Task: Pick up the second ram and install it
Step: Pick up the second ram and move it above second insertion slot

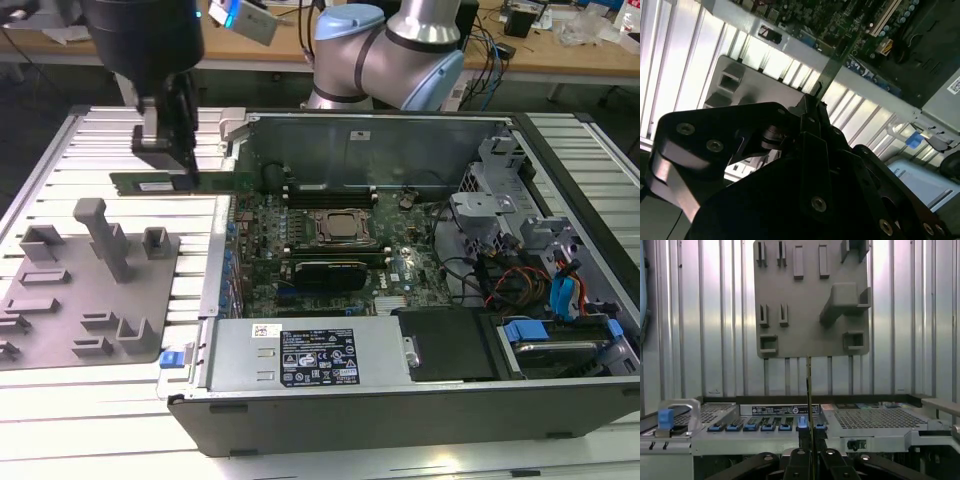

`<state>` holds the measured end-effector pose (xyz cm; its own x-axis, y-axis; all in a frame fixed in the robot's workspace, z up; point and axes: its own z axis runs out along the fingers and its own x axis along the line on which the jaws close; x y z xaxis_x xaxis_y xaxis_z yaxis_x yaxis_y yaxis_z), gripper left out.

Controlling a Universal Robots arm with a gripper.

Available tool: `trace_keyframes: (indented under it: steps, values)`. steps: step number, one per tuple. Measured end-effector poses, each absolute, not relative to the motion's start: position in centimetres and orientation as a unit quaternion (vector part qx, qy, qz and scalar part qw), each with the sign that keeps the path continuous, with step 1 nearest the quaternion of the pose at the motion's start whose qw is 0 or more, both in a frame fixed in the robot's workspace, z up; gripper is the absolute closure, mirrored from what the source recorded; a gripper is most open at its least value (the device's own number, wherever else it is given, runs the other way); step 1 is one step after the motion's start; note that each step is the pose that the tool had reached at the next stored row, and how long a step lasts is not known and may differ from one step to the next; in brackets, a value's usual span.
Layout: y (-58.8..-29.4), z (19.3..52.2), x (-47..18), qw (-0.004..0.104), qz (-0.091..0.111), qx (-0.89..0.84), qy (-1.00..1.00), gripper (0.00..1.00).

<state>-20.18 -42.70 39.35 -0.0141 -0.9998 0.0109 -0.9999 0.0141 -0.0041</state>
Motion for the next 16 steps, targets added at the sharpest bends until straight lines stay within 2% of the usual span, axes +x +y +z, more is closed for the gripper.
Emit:
trace_keyframes:
  steps: [10,12,15,16]
  values:
    - [-42.7,39.4,-14.6,0.005,0.0,0.702,-0.712,0.86]
    - [-42.7,39.3,-14.3,-0.001,-0.006,0.702,-0.712,0.86]
    - [-42.7,39.3,-14.0,-0.021,-0.027,0.701,-0.712,0.86]
    - [-42.7,39.3,-13.8,-0.024,-0.03,0.701,-0.712,0.86]
